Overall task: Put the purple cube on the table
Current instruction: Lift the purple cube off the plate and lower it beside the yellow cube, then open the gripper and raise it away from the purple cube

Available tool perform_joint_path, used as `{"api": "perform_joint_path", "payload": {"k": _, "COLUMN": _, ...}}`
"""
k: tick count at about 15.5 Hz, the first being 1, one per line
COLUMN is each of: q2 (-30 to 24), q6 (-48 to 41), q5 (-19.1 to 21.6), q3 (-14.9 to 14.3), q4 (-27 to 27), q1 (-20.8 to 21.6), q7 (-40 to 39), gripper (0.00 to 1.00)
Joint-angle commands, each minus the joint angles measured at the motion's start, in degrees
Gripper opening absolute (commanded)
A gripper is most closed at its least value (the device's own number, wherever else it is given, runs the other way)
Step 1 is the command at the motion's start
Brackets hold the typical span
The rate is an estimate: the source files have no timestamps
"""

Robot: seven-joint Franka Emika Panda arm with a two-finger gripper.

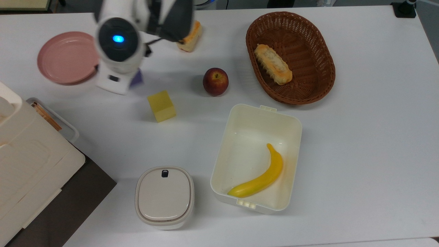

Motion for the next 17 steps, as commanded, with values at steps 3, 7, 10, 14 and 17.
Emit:
{"api": "perform_joint_path", "payload": {"k": 3, "q2": -1.7, "q6": -1.3, "q5": 1.6, "q3": -0.5, "q4": 0.9, "q1": 5.7, "q7": 4.3, "gripper": 1.00}}
{"api": "perform_joint_path", "payload": {"k": 7, "q2": -7.0, "q6": -0.8, "q5": 2.0, "q3": -0.5, "q4": 1.3, "q1": 7.6, "q7": 13.6, "gripper": 1.00}}
{"api": "perform_joint_path", "payload": {"k": 10, "q2": -9.4, "q6": -0.3, "q5": 8.6, "q3": -1.0, "q4": 4.1, "q1": 7.2, "q7": 23.7, "gripper": 1.00}}
{"api": "perform_joint_path", "payload": {"k": 14, "q2": -9.6, "q6": 4.1, "q5": 10.8, "q3": -1.4, "q4": 4.7, "q1": 6.8, "q7": 34.9, "gripper": 1.00}}
{"api": "perform_joint_path", "payload": {"k": 17, "q2": -9.6, "q6": 10.4, "q5": 12.0, "q3": -1.5, "q4": 4.4, "q1": 6.1, "q7": 37.8, "gripper": 1.00}}
